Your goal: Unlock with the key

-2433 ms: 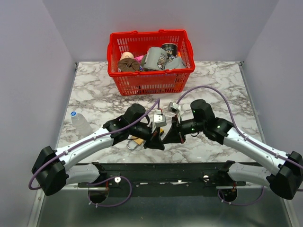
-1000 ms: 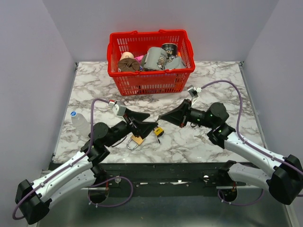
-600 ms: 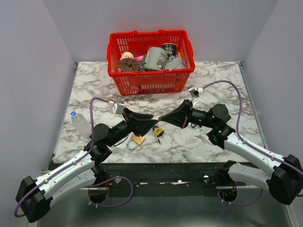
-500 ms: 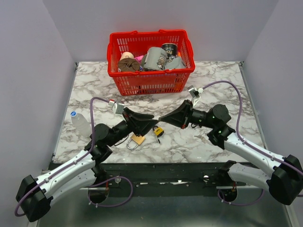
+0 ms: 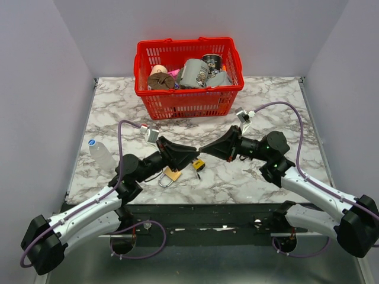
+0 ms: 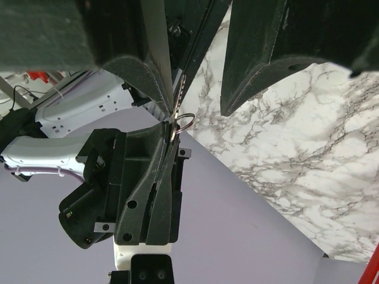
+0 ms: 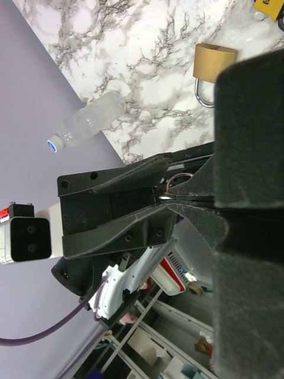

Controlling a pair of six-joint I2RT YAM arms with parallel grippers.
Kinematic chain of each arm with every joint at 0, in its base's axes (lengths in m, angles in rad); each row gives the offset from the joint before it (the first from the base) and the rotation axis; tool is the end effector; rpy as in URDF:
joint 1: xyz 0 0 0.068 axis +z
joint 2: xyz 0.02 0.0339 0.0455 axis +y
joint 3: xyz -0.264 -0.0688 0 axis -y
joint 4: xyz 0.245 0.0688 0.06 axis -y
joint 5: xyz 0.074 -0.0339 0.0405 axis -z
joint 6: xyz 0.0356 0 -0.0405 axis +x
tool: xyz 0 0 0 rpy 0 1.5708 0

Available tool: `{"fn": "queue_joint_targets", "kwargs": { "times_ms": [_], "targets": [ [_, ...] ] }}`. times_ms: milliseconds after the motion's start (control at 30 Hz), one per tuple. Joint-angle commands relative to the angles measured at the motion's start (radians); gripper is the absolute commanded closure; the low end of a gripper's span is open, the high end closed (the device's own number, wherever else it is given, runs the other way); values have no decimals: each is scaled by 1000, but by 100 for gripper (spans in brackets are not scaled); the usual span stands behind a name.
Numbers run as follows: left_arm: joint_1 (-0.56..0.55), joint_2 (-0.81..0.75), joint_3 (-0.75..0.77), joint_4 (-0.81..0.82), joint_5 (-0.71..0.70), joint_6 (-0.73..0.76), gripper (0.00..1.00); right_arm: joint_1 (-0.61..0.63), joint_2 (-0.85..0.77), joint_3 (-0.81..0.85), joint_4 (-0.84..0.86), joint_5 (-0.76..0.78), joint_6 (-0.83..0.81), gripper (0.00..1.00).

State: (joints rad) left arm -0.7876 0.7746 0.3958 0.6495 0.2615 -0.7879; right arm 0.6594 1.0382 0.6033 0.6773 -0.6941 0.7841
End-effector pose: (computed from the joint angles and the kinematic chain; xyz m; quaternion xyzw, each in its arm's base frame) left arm 0.1244 -0.1380 0.2923 0.1037 0.6001 -0.6151 0.5008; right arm 0.1693 0.1600 0.3165 -0.2312 0.5952 0.6466 0.4173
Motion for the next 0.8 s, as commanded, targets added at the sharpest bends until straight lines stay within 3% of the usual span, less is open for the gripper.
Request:
{"fn": "queue_joint_targets", "kwargs": {
  "times_ms": [0,167,467,600,633,667,767],
  "targets": [
    [1,28,2,39,38,1,56,-3,-10,10,-8,-4,-32,99],
    [1,40,0,44,54,-1,60,-3,-10,10,-15,10,-39,99],
    [1,12,-3,3,61,21,99,-4,-13,9,-56,28,-68,99],
    [1,29,38,-115,136,100,100,-6,-18,36,-189,38,-133,98],
    [1,31,54,-157,151,119,100,-4,-21,74,-243,38,-163,93],
    [1,34,84,-198,180,137,100,-6,-32,96,-302,38,-242,78],
    [2,37,136,-353,235,216,100,-6,-56,168,-514,34,-388,65]
  ]
}}
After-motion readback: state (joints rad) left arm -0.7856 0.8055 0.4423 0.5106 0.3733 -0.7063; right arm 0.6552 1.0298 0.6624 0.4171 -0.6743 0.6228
